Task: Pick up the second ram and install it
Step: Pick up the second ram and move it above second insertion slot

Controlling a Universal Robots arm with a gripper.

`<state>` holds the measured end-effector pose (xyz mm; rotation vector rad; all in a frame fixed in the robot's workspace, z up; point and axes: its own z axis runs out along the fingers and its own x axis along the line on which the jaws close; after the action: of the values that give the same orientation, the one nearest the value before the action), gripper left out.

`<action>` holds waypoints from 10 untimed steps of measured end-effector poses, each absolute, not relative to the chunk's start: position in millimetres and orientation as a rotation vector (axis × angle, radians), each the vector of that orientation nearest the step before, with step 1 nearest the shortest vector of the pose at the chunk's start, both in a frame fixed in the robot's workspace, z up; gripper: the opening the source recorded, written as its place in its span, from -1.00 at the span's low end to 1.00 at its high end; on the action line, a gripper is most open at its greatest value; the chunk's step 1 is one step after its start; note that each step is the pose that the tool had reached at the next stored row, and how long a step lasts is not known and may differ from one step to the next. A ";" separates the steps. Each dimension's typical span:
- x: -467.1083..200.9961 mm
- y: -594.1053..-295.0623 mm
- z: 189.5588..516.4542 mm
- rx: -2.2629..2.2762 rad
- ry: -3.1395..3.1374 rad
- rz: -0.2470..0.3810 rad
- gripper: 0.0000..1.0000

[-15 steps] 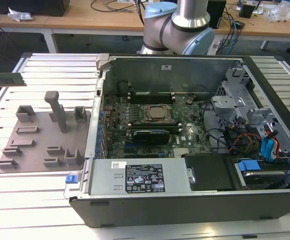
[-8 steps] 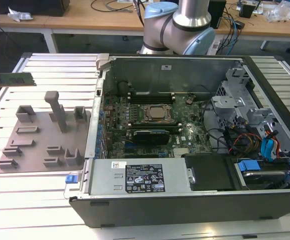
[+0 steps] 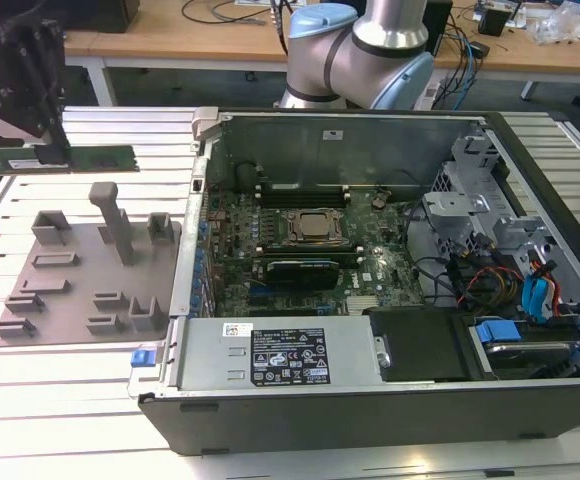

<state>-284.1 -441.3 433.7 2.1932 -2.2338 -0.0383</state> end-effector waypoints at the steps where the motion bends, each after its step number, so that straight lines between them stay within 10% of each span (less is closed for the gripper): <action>1: -280.2 -441.2 433.6 2.193 -2.234 -0.038 -0.73; 10: -236.6 -440.5 433.6 2.193 -2.234 -0.039 -0.73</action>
<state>-236.6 -440.5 433.6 2.1927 -2.2335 -0.0393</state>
